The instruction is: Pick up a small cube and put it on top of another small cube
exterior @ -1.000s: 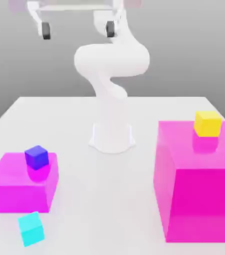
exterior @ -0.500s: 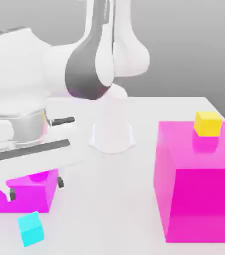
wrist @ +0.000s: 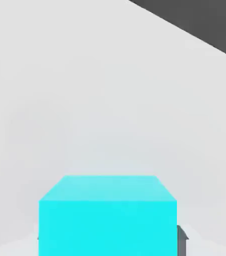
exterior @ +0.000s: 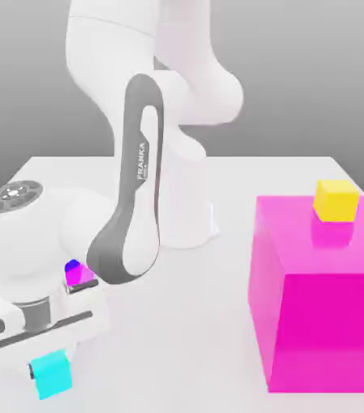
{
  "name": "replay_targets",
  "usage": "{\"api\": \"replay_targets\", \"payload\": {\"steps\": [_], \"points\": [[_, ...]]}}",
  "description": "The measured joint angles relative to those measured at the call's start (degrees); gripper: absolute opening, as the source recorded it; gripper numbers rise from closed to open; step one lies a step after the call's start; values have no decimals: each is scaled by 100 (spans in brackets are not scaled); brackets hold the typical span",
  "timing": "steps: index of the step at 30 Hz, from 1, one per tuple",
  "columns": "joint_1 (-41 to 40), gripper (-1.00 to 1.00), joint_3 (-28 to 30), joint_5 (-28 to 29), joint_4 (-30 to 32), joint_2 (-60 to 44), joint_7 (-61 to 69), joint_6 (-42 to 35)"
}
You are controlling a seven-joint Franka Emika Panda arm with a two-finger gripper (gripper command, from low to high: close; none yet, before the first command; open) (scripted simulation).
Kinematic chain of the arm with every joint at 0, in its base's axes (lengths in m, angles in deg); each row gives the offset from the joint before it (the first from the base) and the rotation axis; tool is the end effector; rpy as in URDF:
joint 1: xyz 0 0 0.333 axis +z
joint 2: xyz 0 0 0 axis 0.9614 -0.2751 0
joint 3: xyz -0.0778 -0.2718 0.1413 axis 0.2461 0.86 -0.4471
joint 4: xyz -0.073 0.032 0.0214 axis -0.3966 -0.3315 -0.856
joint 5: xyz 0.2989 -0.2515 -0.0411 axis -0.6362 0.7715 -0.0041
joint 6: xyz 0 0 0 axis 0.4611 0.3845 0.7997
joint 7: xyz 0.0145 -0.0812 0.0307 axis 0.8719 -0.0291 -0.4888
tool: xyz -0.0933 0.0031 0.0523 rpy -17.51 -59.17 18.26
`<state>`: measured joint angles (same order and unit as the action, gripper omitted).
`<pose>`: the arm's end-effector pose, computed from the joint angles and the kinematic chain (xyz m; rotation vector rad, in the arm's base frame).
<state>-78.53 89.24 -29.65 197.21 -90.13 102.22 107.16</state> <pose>0.4394 -0.1998 0.1304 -3.1100 0.4429 0.0020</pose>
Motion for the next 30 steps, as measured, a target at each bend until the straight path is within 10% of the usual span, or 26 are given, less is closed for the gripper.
{"api": "replay_targets", "payload": {"steps": [8,22,30], "points": [[733,-100,658,1101,185,1032,-658,-693],[2554,-100,-385,2413,-643,1871,-1343,-1586],[3836,-100,-910,2212,-462,3061,-1113,-2691]]}}
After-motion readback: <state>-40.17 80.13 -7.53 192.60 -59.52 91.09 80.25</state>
